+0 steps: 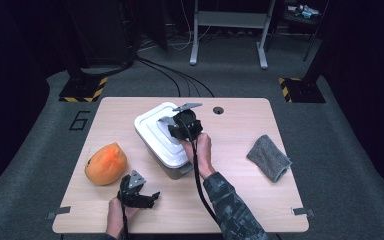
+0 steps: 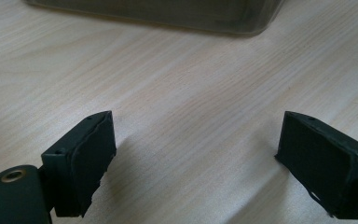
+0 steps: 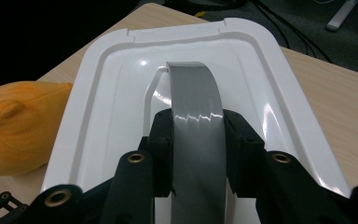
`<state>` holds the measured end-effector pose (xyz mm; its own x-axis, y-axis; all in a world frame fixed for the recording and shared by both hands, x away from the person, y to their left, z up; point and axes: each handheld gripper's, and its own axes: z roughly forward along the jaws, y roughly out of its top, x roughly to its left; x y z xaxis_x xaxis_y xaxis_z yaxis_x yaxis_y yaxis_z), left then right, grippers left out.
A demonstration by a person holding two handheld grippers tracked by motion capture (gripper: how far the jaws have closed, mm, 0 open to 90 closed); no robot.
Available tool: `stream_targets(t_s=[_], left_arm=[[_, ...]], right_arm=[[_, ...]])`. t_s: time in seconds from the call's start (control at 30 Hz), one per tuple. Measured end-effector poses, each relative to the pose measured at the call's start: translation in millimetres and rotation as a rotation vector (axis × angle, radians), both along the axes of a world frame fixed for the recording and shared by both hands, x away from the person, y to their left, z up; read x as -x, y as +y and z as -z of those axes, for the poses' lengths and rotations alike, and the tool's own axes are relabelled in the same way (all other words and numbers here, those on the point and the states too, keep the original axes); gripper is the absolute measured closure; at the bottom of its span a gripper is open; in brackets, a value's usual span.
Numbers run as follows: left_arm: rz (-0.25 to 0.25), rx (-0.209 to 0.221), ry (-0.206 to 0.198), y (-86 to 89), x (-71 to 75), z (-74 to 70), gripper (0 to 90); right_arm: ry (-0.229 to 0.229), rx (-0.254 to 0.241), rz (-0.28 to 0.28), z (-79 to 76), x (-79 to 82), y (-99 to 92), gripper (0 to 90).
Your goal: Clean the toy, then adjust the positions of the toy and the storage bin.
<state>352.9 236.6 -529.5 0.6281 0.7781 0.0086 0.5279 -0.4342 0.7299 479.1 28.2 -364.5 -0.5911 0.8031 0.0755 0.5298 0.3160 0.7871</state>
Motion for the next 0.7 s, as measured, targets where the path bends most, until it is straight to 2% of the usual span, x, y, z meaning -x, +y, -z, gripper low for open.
stream_targets(t_s=[0.43, 0.47, 0.7], left_arm=[[0.001, 0.001, 0.001, 0.0, -0.1, 0.0, 11.0], [0.0, 0.001, 0.001, 0.0, -0.1, 0.0, 11.0], [0.0, 0.001, 0.0, 0.0, -0.1, 0.0, 11.0]], right_arm=[[-0.033, -0.007, -0.004, -22.9, 2.4, -12.3, 66.5], [-0.048, -0.006, -0.01, -26.9, 1.2, -16.3, 66.5], [-0.06, -0.004, 0.018, -36.0, -1.4, -30.4, 66.5]])
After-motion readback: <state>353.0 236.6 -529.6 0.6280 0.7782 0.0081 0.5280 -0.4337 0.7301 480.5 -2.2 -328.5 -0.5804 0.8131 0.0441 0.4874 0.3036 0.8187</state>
